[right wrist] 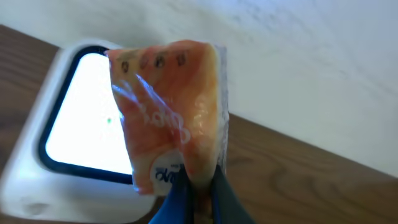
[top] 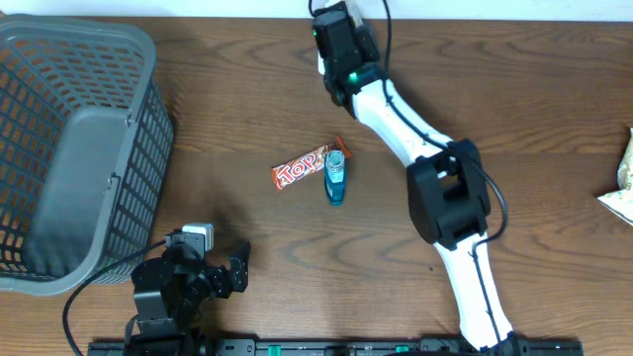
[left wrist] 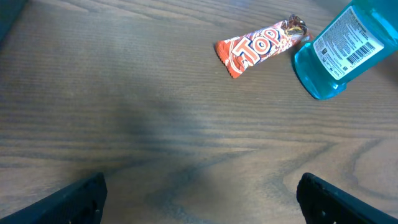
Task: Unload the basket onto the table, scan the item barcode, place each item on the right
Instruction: 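Hold the tissue pack up to the scanner face with the right gripper, then carry the tissue pack to the far right and release it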
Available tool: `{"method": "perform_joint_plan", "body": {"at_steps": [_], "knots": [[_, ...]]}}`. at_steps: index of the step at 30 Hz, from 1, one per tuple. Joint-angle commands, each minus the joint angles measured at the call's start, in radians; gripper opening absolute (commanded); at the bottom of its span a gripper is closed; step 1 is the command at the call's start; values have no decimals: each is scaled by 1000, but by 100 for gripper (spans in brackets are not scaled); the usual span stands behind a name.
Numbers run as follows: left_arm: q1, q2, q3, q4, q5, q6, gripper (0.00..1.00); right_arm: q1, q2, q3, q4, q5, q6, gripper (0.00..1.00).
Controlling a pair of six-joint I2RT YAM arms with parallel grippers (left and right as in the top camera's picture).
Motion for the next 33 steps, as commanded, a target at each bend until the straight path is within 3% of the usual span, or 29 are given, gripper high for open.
{"method": "perform_joint_plan", "body": {"at_steps": [1, 7, 12, 17, 21, 23, 33], "knots": [[3, -1, 1, 0, 2, -1, 98, 21, 11, 24, 33, 147, -78, 1], [3, -1, 1, 0, 2, -1, 98, 27, 8, 59, -1, 283, -73, 1], [3, -1, 1, 0, 2, -1, 98, 17, -40, 124, -261, 393, -31, 1], [3, -1, 1, 0, 2, -1, 98, -55, -85, 126, -556, 444, 199, 1], [3, -1, 1, 0, 2, -1, 98, -190, -85, 112, -787, 412, 460, 1], [3, -1, 1, 0, 2, -1, 98, -282, -85, 95, -851, 341, 523, 1], [3, -1, 1, 0, 2, -1, 98, -698, -85, 6, -859, 104, 541, 1]]}}
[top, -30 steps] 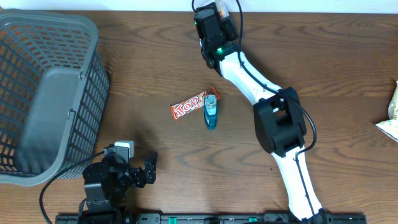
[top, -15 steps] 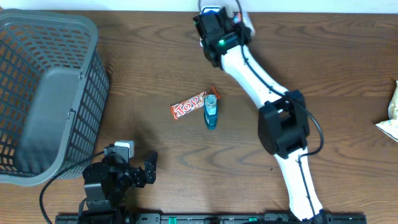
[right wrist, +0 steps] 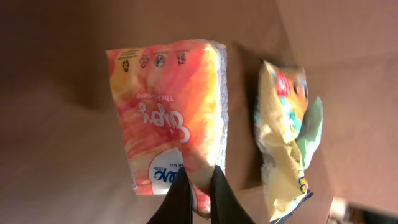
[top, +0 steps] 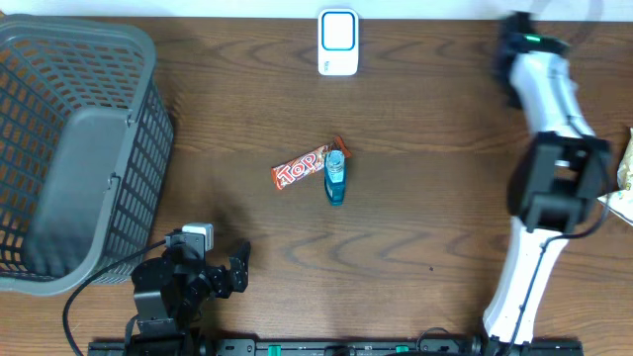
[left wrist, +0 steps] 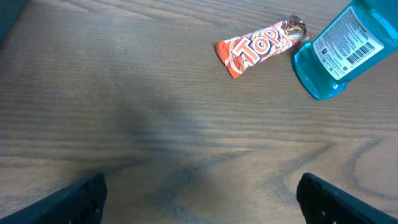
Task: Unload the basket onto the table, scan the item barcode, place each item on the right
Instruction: 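Carry the tissue pack to the far right and release it, then move the right gripper to the teal bottle and grasp its cap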
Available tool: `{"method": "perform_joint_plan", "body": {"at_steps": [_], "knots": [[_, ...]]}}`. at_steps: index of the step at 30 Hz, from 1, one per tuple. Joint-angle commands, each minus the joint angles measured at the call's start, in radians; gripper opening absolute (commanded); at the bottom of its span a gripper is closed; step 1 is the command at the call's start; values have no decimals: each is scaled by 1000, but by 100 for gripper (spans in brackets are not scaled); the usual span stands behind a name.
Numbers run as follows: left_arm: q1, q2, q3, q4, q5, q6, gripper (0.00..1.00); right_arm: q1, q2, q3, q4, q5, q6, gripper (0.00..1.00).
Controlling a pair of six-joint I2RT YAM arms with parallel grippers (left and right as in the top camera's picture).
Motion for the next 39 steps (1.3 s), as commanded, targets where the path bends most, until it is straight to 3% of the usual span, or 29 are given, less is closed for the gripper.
{"method": "perform_joint_plan", "body": {"at_steps": [1, 4, 6, 7, 9, 10, 11, 21, 28, 31, 39], "knots": [[3, -1, 1, 0, 2, -1, 98, -85, -37, -22, 1, -93, 46, 1], [3, -1, 1, 0, 2, -1, 98, -169, -37, -22, -2, -141, 46, 2], [3, -1, 1, 0, 2, -1, 98, -203, -40, -21, -8, -163, 46, 13], [3, -1, 1, 0, 2, -1, 98, -215, -42, -18, -15, -187, 46, 23], [3, -1, 1, 0, 2, -1, 98, -229, -56, -13, -25, -282, 46, 77], [3, -1, 1, 0, 2, -1, 98, -231, -69, -12, -26, -330, 46, 92], [3, -1, 1, 0, 2, -1, 98, -230, -82, -12, -29, -375, 47, 99], [3, -1, 1, 0, 2, -1, 98, -148, -392, -13, -94, -573, 210, 99], [3, -1, 1, 0, 2, -1, 98, 17, -577, -13, -218, -1014, 349, 99], [3, -1, 1, 0, 2, -1, 98, 106, -581, -13, -253, -1187, 329, 99], [3, -1, 1, 0, 2, -1, 98, 437, -524, -55, -319, -1143, 314, 92]]}}
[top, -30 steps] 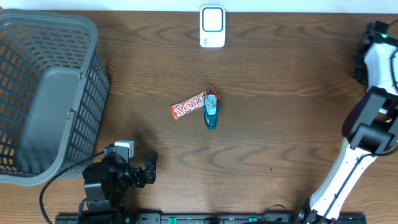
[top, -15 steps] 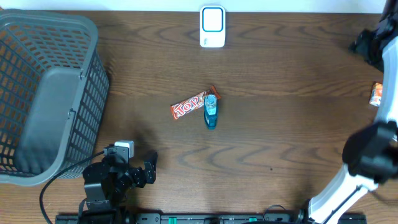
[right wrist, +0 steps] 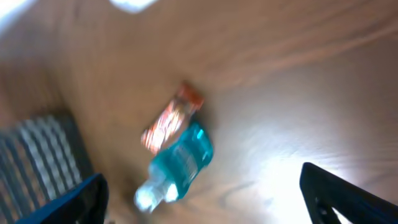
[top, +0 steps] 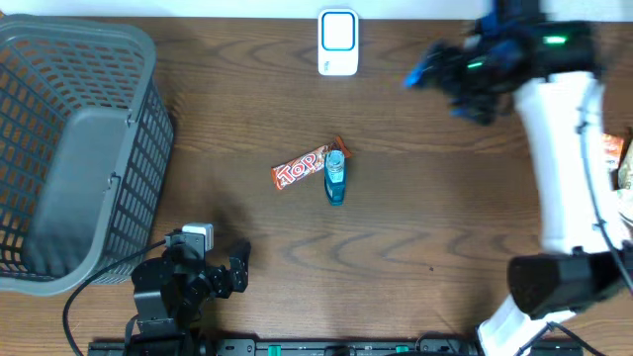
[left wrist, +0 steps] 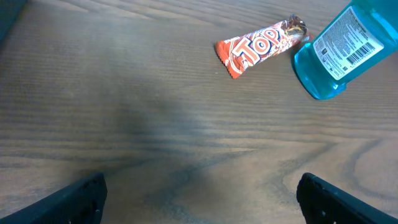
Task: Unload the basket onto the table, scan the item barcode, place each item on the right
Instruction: 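Move the right gripper to the teal bottle and grasp its cap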
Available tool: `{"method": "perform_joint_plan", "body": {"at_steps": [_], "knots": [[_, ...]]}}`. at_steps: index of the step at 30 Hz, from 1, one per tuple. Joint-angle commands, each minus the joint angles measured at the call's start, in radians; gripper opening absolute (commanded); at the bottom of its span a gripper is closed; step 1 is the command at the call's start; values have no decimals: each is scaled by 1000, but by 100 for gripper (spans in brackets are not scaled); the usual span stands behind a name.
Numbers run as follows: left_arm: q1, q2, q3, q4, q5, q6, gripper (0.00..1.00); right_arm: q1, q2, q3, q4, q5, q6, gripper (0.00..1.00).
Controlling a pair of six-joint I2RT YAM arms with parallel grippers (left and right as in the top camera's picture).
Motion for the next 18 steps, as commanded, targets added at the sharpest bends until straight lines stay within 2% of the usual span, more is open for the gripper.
{"method": "perform_joint_plan", "body": {"at_steps": [1, 4, 10, 18], "knots": [[3, -1, 1, 0, 2, -1, 98, 125, 24, -23, 11, 14, 7, 92], [3, -1, 1, 0, 2, -1, 98, 237, 34, -23, 34, 151, 31, 99], [3, -1, 1, 0, 2, -1, 98, 395, 60, -29, 60, 419, 134, 99], [3, -1, 1, 0, 2, -1, 98, 457, 196, -48, 56, 396, 114, 99]]}}
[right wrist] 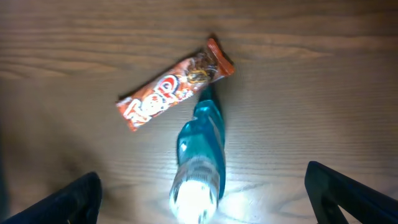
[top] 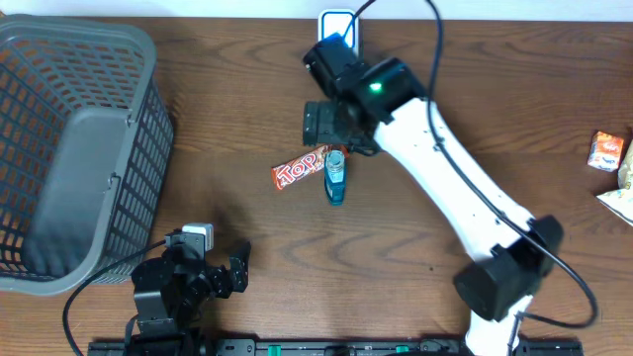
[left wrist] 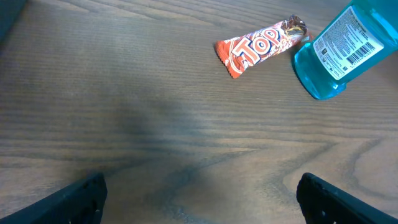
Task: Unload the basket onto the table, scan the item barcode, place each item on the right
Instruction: 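Move the right gripper to the teal bottle and grasp its cap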
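A blue bottle [top: 335, 183] with a white cap lies at mid-table, cap toward the back, its barcode label showing in the left wrist view [left wrist: 345, 43]. A red-orange "Top" candy bar [top: 299, 171] lies touching it on the left. My right gripper [top: 329, 127] hovers open just behind both; between its fingers I see the bottle [right wrist: 202, 146] and the bar [right wrist: 171, 87]. The white scanner [top: 338, 20] at the back edge is partly hidden by the arm. My left gripper [top: 235, 272] rests open near the front left, holding nothing.
A grey mesh basket [top: 69, 148] fills the left side. An orange tissue pack [top: 606, 150] and a yellowish snack bag [top: 623, 193] lie at the right edge. The right arm stretches diagonally from the front right across the table.
My right gripper, still open, has moved from the back right of the table to just behind the bottle and candy bar. The left arm and the items have not moved.
My right gripper held an orange tissue pack in front of the scanner. Then it held the pack at the far right beside the yellowish bag. Then it was open and empty, the pack lying at the right edge. Now it hovers over the bottle and bar.
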Available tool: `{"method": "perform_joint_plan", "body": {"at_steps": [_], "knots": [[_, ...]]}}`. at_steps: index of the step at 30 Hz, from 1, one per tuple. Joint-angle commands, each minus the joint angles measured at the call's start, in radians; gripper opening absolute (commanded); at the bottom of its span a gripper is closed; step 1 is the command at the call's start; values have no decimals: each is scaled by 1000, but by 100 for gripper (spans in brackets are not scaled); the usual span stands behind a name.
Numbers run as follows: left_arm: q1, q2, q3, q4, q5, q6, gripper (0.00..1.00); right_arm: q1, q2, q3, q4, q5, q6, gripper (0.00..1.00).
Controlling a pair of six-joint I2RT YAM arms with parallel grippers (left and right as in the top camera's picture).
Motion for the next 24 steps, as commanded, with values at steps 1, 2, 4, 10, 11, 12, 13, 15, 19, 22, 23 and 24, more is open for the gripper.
{"method": "perform_joint_plan", "body": {"at_steps": [1, 2, 4, 10, 11, 12, 13, 15, 19, 22, 23, 24], "knots": [[3, -1, 1, 0, 2, -1, 98, 14, 83, -17, -6, -6, -11, 99], [3, -1, 1, 0, 2, -1, 98, 14, 100, -17, -5, -35, -23, 99], [3, -1, 1, 0, 2, -1, 98, 14, 126, -17, -5, -64, -25, 99], [3, -1, 1, 0, 2, -1, 98, 11, 191, -17, -15, -77, -24, 92], [3, -1, 1, 0, 2, -1, 98, 11, 195, -17, -18, -80, -24, 89], [3, -1, 1, 0, 2, -1, 98, 11, 200, -17, -18, -84, -24, 88], [3, -1, 1, 0, 2, -1, 98, 11, 204, -17, -19, -92, -24, 86], [3, -1, 1, 0, 2, -1, 98, 11, 208, -18, -20, -105, -24, 81], [3, -1, 1, 0, 2, -1, 98, 11, 208, -18, -15, -105, -21, 76], [3, -1, 1, 0, 2, -1, 98, 11, 210, -18, -13, -105, -21, 69], [3, -1, 1, 0, 2, -1, 98, 11, 211, -18, -13, -105, -21, 68], [3, -1, 1, 0, 2, -1, 98, 11, 212, -18, -14, -105, -21, 66]]}}
